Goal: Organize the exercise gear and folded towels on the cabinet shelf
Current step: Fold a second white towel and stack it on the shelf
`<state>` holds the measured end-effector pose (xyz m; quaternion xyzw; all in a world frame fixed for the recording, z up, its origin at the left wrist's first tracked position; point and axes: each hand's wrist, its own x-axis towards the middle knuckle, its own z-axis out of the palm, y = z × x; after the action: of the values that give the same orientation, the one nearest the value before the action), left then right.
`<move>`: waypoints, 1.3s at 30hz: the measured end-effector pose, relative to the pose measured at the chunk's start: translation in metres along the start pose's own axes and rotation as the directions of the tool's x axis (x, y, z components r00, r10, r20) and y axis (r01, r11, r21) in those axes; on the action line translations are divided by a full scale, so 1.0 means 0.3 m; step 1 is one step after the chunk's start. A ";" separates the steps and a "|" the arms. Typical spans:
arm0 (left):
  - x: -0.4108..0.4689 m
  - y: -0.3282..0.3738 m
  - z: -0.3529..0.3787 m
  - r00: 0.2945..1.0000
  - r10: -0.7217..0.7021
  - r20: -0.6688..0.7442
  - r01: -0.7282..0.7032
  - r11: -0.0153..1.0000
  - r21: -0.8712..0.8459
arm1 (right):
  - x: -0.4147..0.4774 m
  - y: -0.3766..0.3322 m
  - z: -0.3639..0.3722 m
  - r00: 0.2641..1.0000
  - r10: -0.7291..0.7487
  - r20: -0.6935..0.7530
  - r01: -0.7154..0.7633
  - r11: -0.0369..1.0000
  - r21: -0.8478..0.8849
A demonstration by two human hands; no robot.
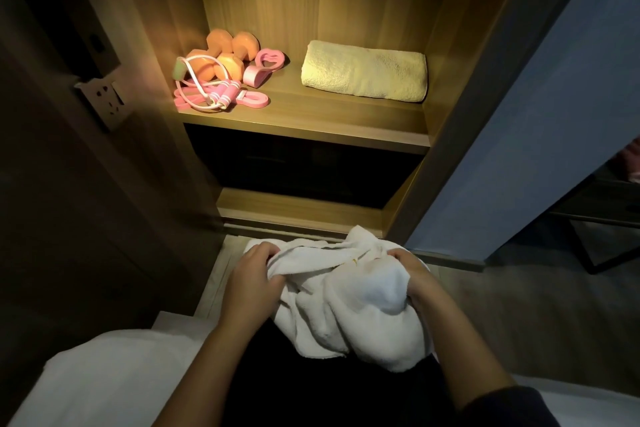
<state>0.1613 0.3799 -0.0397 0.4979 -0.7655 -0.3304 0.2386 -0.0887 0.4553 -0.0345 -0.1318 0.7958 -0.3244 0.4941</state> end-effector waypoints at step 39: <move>-0.005 0.048 -0.099 0.738 -0.099 0.668 0.445 0.815 -0.371 | -0.125 0.002 0.151 0.784 -0.560 0.269 0.595 0.551 -0.585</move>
<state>0.1738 0.3776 -0.0091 0.3903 -0.6002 -0.6969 0.0425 -0.0314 0.4583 -0.0224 -0.5541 0.7557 -0.1722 0.3036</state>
